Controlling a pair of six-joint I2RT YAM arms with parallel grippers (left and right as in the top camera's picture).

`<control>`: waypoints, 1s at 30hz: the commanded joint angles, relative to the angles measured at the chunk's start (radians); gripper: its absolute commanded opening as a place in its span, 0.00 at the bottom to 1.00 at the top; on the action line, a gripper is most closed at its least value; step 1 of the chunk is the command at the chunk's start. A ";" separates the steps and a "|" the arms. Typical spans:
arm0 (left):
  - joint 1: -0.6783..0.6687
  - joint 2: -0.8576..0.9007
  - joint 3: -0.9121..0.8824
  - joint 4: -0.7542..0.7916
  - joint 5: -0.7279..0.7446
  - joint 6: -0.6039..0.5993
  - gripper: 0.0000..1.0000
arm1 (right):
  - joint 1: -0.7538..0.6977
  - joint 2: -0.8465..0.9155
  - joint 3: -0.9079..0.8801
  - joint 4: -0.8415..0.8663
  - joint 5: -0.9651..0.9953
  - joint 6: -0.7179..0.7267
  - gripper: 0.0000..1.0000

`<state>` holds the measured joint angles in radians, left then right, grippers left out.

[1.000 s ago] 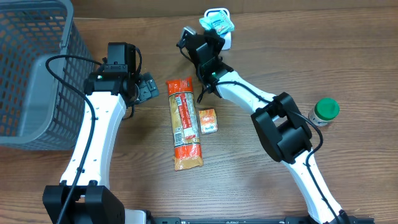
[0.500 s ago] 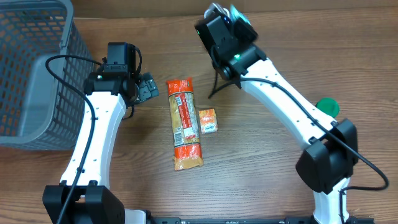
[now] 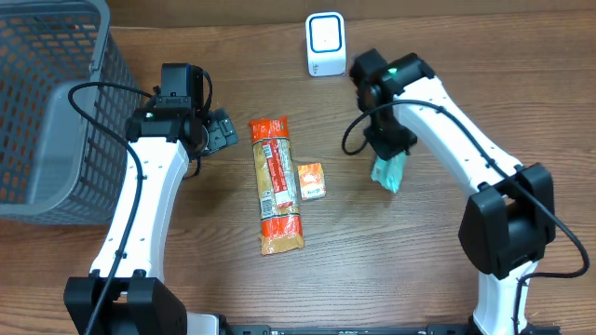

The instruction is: Scan the item barcode

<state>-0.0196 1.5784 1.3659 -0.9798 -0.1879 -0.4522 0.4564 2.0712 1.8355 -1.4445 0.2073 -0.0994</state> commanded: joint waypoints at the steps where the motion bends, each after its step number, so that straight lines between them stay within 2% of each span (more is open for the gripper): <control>1: 0.000 0.005 0.002 0.001 -0.010 0.011 1.00 | -0.046 -0.006 -0.052 0.003 -0.060 0.026 0.04; 5: 0.000 0.005 0.002 0.001 -0.010 0.011 1.00 | -0.084 -0.006 -0.118 0.063 -0.060 0.026 0.12; 6: 0.000 0.005 0.002 0.001 -0.010 0.011 1.00 | -0.090 -0.006 -0.134 0.082 -0.060 0.026 0.17; 7: 0.000 0.005 0.002 0.001 -0.010 0.011 1.00 | -0.095 -0.006 -0.146 0.098 -0.060 0.026 0.27; 8: 0.000 0.005 0.002 0.001 -0.010 0.011 1.00 | -0.100 -0.006 -0.158 0.115 -0.060 0.029 0.50; 10: 0.000 0.005 0.002 0.001 -0.010 0.011 1.00 | -0.106 -0.006 -0.177 0.153 -0.060 0.064 0.67; 12: 0.000 0.005 0.002 0.001 -0.010 0.011 1.00 | -0.110 -0.006 -0.186 0.186 -0.059 0.099 0.75; 13: 0.000 0.005 0.002 0.001 -0.010 0.011 1.00 | -0.110 -0.006 -0.191 0.231 -0.069 0.185 0.76; 16: 0.000 0.005 0.002 0.001 -0.010 0.011 1.00 | -0.104 -0.006 -0.191 0.282 -0.211 0.314 0.74; 20: 0.000 0.005 0.002 0.001 -0.010 0.011 1.00 | -0.090 -0.006 -0.192 0.291 -0.400 0.342 0.68; 24: 0.000 0.005 0.002 0.001 -0.010 0.011 1.00 | -0.068 -0.005 -0.198 0.304 -0.388 0.421 0.53; 30: 0.000 0.005 0.002 0.001 -0.010 0.011 1.00 | -0.030 -0.005 -0.253 0.389 -0.298 0.468 0.49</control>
<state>-0.0196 1.5784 1.3659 -0.9798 -0.1883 -0.4522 0.4072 2.0712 1.6188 -1.0786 -0.1249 0.3111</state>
